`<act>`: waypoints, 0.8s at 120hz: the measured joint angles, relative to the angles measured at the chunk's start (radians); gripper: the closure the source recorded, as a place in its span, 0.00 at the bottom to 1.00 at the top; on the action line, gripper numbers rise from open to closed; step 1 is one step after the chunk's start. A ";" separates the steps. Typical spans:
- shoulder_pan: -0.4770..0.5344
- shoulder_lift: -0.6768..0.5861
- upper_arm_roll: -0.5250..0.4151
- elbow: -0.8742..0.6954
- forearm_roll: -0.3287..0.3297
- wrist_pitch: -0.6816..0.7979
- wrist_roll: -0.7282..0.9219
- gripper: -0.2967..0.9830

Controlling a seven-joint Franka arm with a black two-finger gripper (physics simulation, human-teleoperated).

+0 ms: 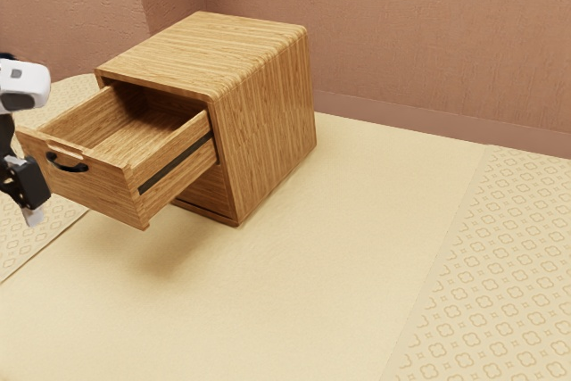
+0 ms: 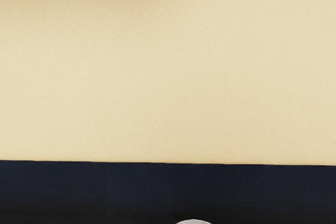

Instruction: Push the drawer handle with one arm to close the drawer

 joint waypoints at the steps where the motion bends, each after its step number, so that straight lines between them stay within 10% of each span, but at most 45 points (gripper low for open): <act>1: 0.000 -0.004 0.000 -0.008 0.000 0.004 0.001 0.23; 96: -0.198 0.102 0.444 -0.088 0.322 0.293 0.106 0.63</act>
